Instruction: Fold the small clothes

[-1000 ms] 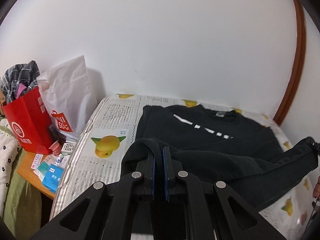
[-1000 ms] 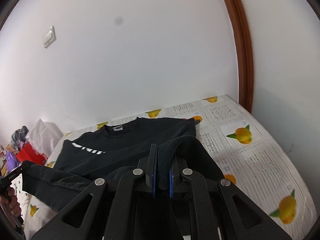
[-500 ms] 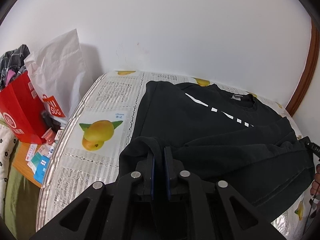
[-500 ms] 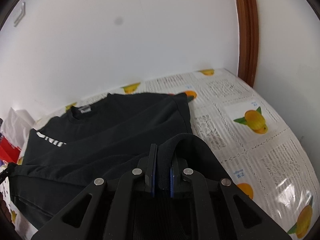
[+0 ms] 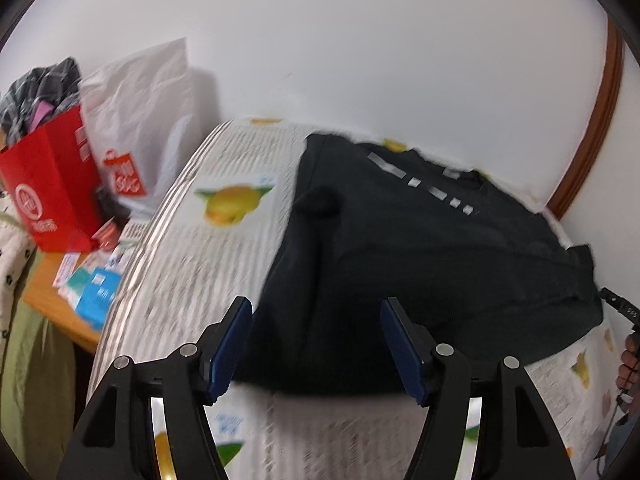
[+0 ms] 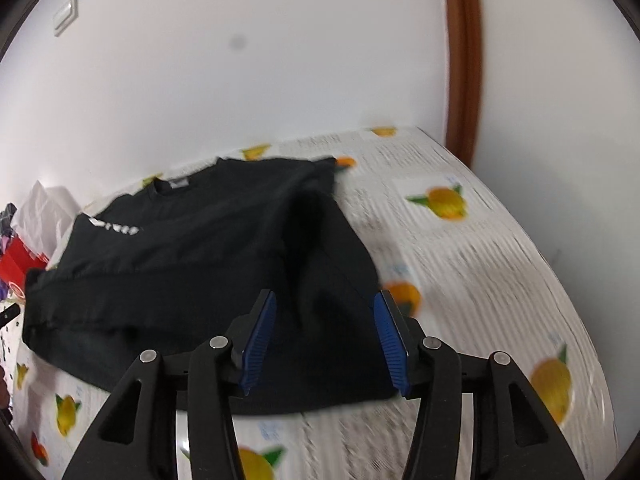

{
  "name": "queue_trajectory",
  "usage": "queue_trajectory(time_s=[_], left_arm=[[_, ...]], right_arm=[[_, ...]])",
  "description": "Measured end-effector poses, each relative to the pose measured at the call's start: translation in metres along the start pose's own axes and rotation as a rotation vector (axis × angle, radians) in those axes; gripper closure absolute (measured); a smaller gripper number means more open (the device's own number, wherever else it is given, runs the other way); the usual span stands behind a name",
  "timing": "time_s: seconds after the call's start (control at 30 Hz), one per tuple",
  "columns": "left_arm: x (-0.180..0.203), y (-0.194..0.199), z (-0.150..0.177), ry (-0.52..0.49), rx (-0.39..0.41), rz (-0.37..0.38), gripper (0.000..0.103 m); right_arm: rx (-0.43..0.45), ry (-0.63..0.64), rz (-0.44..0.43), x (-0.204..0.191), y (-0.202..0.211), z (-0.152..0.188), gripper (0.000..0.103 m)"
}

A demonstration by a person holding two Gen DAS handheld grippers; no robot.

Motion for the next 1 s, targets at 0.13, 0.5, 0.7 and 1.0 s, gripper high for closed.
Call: queue_trajectory(time_s=[0.13,0.5,0.7,1.0], left_arm=[[-0.013,-0.008,0.010,0.021,-0.038,-0.027,0.041],[-0.017,-0.036,0.015,-0.003,-0.080,-0.057,0.058],[-0.005,-0.030,0.018,-0.066,-0.059,-0.070,0.088],[-0.006,-0.002,0.040,-0.069,-0.065,-0.073,0.089]], right_arm=[[-0.046,-0.051,-0.004,0.015,-0.007,0.018,0.052],[-0.086,-0.053,0.005,0.003,-0.040,0.018,0.052],[-0.064,0.010,0.014,-0.009,-0.033,0.021,0.085],[-0.076,-0.010,0.014,-0.003,-0.010,0.038,0.086]])
Point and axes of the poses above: each gripper's, at about its wrist camera, not at the fingertips, and y roughly against the way its jaws point, x to its right, z to its underside, the point moved 4 cm from there along -y, roughly the way its jaws point, and after that the axes turned 4 degrees about y, right-handed, at the moved point
